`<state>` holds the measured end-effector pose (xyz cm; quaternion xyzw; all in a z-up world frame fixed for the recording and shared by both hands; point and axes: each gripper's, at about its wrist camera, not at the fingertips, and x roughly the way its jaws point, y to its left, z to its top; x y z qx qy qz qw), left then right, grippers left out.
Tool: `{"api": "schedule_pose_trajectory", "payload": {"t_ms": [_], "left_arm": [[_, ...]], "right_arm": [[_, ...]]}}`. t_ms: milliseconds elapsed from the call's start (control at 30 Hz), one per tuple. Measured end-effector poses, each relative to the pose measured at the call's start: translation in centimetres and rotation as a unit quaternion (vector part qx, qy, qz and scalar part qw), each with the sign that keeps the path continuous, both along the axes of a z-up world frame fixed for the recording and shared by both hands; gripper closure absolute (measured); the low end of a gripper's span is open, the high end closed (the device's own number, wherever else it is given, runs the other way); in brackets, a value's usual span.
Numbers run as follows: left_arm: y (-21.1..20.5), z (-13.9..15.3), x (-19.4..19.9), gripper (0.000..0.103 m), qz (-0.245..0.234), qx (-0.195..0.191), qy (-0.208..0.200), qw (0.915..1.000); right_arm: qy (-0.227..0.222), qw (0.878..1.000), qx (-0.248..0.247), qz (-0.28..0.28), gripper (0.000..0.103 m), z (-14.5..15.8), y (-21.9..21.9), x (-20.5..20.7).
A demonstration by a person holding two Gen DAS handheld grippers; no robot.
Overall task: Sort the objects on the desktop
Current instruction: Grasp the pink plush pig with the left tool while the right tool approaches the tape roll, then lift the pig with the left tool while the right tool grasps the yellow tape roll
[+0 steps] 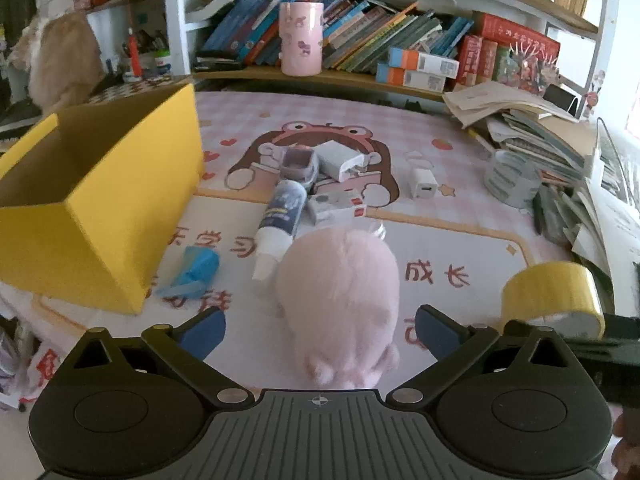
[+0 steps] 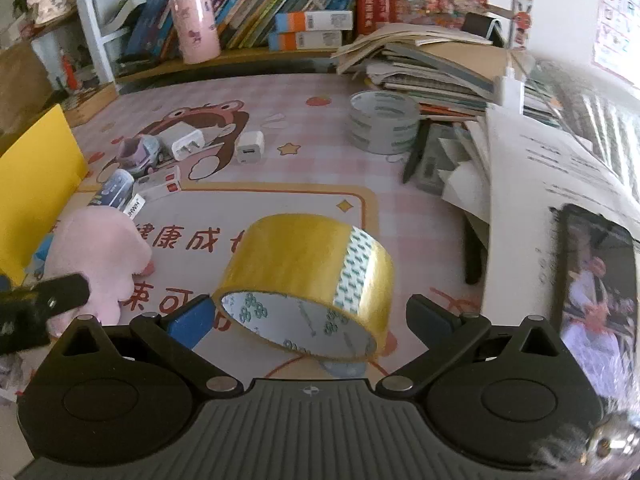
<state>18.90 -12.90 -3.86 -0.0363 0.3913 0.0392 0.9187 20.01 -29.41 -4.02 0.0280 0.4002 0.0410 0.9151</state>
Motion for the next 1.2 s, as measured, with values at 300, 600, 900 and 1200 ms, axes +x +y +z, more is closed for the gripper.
{"api": "schedule_pose_trajectory", "payload": {"t_ms": [300, 600, 900, 1200], "left_arm": [[-0.8, -1.7, 2.5, 0.030, -0.012, 0.001, 0.030, 0.9995], [-0.4, -0.5, 1.5, 0.048, -0.009, -0.042, 0.002, 0.9991], [0.5, 3.0, -1.9, 0.048, 0.000, -0.073, -0.050, 0.9961], [3.4, 4.3, -5.1, 0.048, -0.011, -0.078, -0.067, 0.9947]], "right_arm": [[0.014, 1.000, 0.010, 0.013, 0.001, -1.0, -0.3, 1.0], [0.002, 1.000, 0.015, 0.003, 0.004, -1.2, -0.3, 1.0], [-0.027, 0.999, 0.035, 0.001, 0.005, 0.5, -0.4, -0.2], [-0.064, 0.997, 0.047, 0.015, 0.005, 3.0, 1.6, -2.8]]}}
